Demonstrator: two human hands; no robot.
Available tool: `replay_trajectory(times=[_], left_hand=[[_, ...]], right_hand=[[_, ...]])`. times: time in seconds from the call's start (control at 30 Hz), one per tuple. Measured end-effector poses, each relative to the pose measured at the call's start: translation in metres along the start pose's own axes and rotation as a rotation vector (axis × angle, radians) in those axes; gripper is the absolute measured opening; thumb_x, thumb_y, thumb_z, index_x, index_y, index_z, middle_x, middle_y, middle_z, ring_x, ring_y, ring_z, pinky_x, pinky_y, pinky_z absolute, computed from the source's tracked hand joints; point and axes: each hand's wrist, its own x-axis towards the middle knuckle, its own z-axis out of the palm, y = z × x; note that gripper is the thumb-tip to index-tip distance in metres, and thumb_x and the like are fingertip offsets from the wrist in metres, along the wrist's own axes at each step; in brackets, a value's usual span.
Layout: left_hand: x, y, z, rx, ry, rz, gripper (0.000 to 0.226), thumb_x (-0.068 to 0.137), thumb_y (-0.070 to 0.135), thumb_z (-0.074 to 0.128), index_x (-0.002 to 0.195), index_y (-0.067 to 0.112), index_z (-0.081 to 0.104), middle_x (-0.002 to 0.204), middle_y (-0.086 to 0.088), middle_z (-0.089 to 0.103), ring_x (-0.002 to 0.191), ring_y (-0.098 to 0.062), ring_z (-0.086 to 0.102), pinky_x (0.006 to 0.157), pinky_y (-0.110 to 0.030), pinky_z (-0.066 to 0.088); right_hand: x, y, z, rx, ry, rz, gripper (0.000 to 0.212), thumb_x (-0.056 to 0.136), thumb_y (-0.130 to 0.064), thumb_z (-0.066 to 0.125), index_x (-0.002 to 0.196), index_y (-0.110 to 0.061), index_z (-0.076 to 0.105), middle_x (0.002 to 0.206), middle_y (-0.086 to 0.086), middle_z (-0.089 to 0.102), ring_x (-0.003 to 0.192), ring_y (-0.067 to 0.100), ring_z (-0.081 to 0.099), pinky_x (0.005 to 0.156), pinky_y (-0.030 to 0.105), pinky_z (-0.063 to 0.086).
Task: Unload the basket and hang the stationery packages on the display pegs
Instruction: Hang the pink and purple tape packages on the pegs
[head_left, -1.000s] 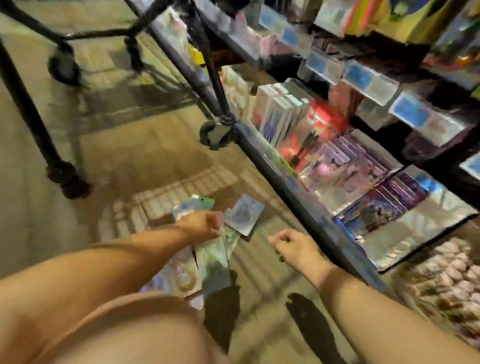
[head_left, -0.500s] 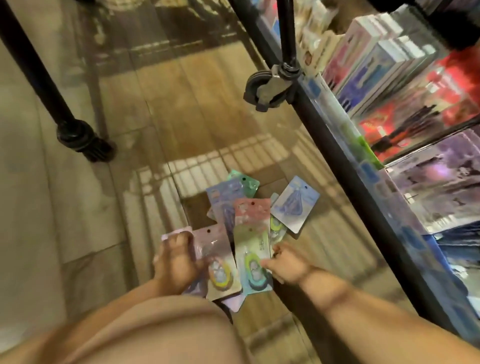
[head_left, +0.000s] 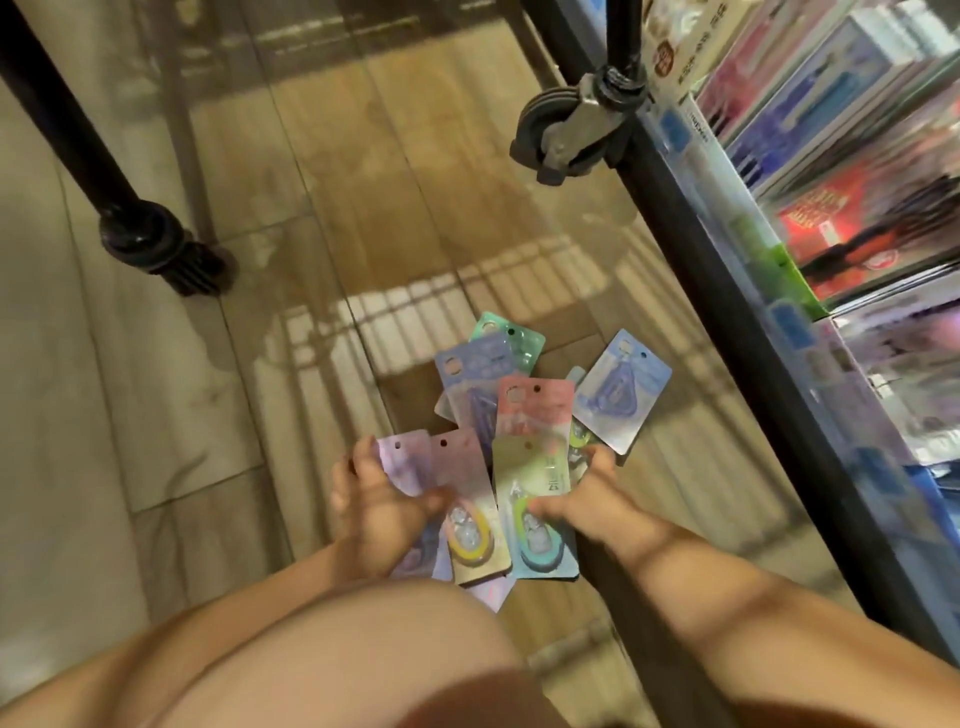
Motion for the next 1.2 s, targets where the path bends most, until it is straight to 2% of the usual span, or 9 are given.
replay_trajectory(times=[0.17,0.37,0.47,0.57,0.67,0.77,0.9,1.13,1.2], left_hand=[[0.003,-0.001,-0.003,-0.036,0.003,0.006,0.117,0.056,0.042,0.093,0.15,0.016,0.027,0.15,-0.009,0.031,0.137,-0.031,0.032,0.108,-0.038,0.034],[-0.005,0.003,0.002,-0.099,-0.068,-0.027,0.122,0.055,0.036,0.095,0.151,0.017,0.023,0.148,-0.013,0.03,0.133,-0.032,0.04,0.103,-0.034,0.039],[-0.007,0.013,0.005,-0.227,-0.095,0.022,0.113,0.065,0.018,0.091,0.153,0.014,0.019,0.142,-0.014,0.042,0.125,-0.029,0.049,0.087,-0.022,0.037],[-0.011,0.018,0.003,-0.323,-0.147,-0.02,0.102,0.076,0.014,0.083,0.152,0.018,0.014,0.115,-0.011,0.062,0.083,-0.023,0.058,0.064,-0.017,0.047],[-0.017,0.018,0.005,-0.465,-0.17,-0.079,0.078,0.08,-0.002,0.076,0.138,0.019,0.028,0.086,0.003,0.055,0.064,-0.011,0.051,0.039,-0.008,0.039],[-0.015,0.013,0.004,-0.529,-0.173,-0.096,0.059,0.078,-0.007,0.075,0.116,0.019,0.04,0.083,0.004,0.055,0.067,-0.007,0.054,0.039,-0.01,0.042],[-0.01,0.012,0.0,-0.559,-0.184,-0.14,0.05,0.073,0.001,0.082,0.106,0.016,0.048,0.081,0.001,0.061,0.068,-0.013,0.06,0.056,-0.025,0.05],[-0.008,0.019,-0.007,-0.769,-0.389,-0.207,0.021,0.079,-0.008,0.071,0.098,0.001,0.071,0.074,-0.015,0.074,0.06,-0.026,0.072,0.048,-0.03,0.055],[-0.003,0.019,-0.008,-0.803,-0.407,-0.237,0.014,0.081,-0.002,0.072,0.094,0.003,0.071,0.07,-0.013,0.073,0.059,-0.025,0.071,0.046,-0.029,0.053]], right_hand=[[0.0,-0.001,0.003,0.079,-0.014,0.013,0.096,0.054,-0.021,0.094,0.124,-0.016,0.03,0.101,0.003,0.062,0.098,0.025,0.063,0.092,0.043,0.051],[-0.004,0.009,0.011,0.15,-0.224,-0.076,0.033,0.059,-0.022,0.088,0.087,-0.015,0.071,0.092,0.004,0.075,0.089,0.024,0.071,0.092,0.048,0.054],[-0.008,0.009,0.015,0.13,-0.228,-0.111,0.043,0.058,-0.036,0.085,0.094,-0.019,0.071,0.096,0.0,0.075,0.092,0.021,0.07,0.092,0.042,0.054],[-0.017,0.008,0.02,0.107,-0.195,-0.112,0.038,0.076,-0.027,0.08,0.107,-0.019,0.06,0.106,0.002,0.07,0.099,0.023,0.066,0.094,0.037,0.052],[-0.021,0.007,0.024,0.108,-0.164,-0.163,0.027,0.081,-0.019,0.075,0.101,-0.016,0.056,0.105,0.008,0.069,0.1,0.027,0.065,0.094,0.042,0.05],[-0.025,0.005,0.015,0.129,-0.141,-0.168,0.02,0.087,-0.014,0.067,0.104,-0.011,0.057,0.096,0.005,0.066,0.095,0.026,0.063,0.083,0.034,0.049],[-0.029,0.009,0.009,0.216,-0.135,-0.141,0.014,0.085,-0.014,0.066,0.088,-0.024,0.057,0.091,0.006,0.069,0.094,0.031,0.066,0.091,0.048,0.052],[-0.037,0.013,-0.006,0.355,-0.15,-0.173,0.013,0.093,-0.005,0.059,0.101,-0.016,0.057,0.094,0.003,0.068,0.086,0.017,0.065,0.081,0.026,0.056],[-0.038,0.015,-0.013,0.387,-0.171,-0.17,0.012,0.093,-0.009,0.061,0.101,-0.017,0.056,0.101,0.01,0.07,0.091,0.023,0.068,0.087,0.035,0.056]])
